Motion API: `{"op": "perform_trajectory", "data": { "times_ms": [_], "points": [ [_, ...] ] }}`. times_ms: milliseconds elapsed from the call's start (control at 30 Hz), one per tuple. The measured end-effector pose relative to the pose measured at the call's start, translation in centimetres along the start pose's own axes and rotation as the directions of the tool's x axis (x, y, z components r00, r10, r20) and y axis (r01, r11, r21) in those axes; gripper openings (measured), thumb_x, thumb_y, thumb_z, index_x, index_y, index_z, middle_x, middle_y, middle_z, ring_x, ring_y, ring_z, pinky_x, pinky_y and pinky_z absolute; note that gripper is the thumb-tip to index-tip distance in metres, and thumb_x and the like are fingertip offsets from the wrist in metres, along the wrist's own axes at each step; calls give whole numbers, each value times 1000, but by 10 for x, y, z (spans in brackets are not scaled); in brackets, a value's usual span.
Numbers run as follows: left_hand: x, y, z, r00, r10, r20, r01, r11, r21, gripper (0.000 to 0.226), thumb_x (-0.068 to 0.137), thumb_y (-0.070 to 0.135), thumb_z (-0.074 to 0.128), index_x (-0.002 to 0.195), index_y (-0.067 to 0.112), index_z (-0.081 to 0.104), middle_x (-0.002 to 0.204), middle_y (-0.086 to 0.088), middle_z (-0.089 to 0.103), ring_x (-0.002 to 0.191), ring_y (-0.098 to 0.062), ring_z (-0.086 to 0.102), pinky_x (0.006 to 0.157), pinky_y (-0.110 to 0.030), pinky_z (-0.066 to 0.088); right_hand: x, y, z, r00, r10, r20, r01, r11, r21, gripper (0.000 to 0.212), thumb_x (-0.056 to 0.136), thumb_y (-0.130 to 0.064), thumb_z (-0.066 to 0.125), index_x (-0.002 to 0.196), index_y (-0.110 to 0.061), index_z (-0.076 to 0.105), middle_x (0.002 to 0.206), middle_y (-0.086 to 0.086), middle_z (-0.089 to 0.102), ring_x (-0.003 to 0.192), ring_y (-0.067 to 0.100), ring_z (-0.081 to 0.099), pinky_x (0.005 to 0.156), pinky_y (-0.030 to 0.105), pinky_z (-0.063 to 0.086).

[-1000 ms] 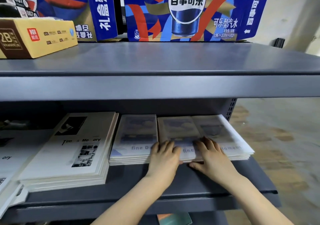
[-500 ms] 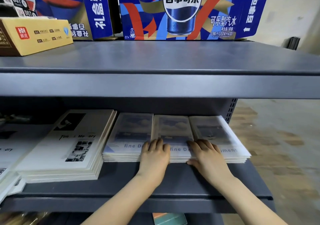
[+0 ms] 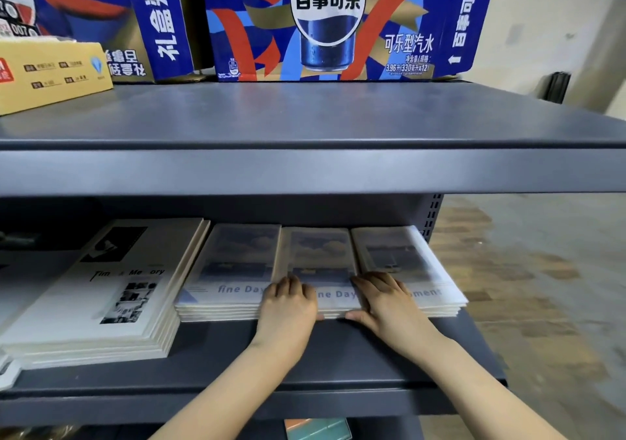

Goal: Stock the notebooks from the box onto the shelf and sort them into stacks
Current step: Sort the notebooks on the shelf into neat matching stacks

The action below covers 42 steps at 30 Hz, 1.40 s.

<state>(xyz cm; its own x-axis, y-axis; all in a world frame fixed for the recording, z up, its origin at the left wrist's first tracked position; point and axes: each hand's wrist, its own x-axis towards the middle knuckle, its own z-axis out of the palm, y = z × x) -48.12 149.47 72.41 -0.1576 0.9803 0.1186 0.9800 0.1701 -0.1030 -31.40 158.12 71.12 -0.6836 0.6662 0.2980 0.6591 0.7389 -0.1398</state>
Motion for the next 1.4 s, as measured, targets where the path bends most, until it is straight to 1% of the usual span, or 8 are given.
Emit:
{"op": "perform_trajectory", "data": {
  "times_ms": [100,267,433,700,900,1067,1200,1400],
  "points": [
    [4,6,-1,1000,-22,-4,22,1000,10,56,96,44,37,137,5,35,140,-17,40,135,-28,31,106,-36,28,0,1,-2,999,35,17,-37,995,93,71,85,-63,41,127,-8,56,123,11,58,116,34,50,97,41,44],
    [3,16,-5,997,-52,59,50,998,37,59,66,44,80,105,1,67,105,-28,65,105,-36,62,80,-39,51,-4,3,-1,1000,7,1,-7,994,113,57,82,-35,68,129,-8,54,128,11,55,118,34,49,99,41,43],
    [2,26,10,991,-133,-8,132,991,-13,58,95,26,46,143,4,22,149,-25,21,140,-34,16,109,-45,20,-7,3,-2,1000,4,-8,-3,994,112,52,82,-30,66,130,-14,54,131,7,54,122,31,48,101,40,42],
    [9,60,0,973,60,-223,-111,968,-226,31,68,23,66,98,14,66,94,-5,67,89,-27,65,75,-37,52,-11,9,-11,992,124,-12,-117,962,246,40,79,-32,56,116,-20,59,116,0,59,110,26,53,89,37,45],
    [20,83,1,965,85,-250,-175,915,-363,42,72,44,67,104,17,64,101,1,68,91,-20,67,75,-29,52,-27,38,-22,948,305,-93,-282,938,204,50,71,-49,41,109,-25,63,113,-2,62,109,27,54,84,38,45],
    [29,98,4,983,94,-156,-145,922,-358,60,83,44,61,136,24,42,144,0,37,135,-23,32,105,-37,26,-35,60,-29,854,517,-53,-476,819,320,50,75,-28,73,120,-12,59,120,11,56,113,33,50,88,35,41],
    [27,98,13,976,87,-201,-146,943,-300,52,87,31,58,136,25,42,150,-4,33,138,-22,28,107,-37,25,-40,67,-25,793,609,30,-541,679,497,60,78,-24,75,125,1,49,121,15,53,115,30,49,82,26,35],
    [32,94,14,979,85,-185,-138,944,-300,48,91,31,54,136,18,42,152,-9,29,140,-25,23,111,-37,22,-41,63,-15,752,657,59,-578,613,539,38,80,-35,69,97,-7,50,95,9,60,82,24,58,55,28,37]
  ]
}}
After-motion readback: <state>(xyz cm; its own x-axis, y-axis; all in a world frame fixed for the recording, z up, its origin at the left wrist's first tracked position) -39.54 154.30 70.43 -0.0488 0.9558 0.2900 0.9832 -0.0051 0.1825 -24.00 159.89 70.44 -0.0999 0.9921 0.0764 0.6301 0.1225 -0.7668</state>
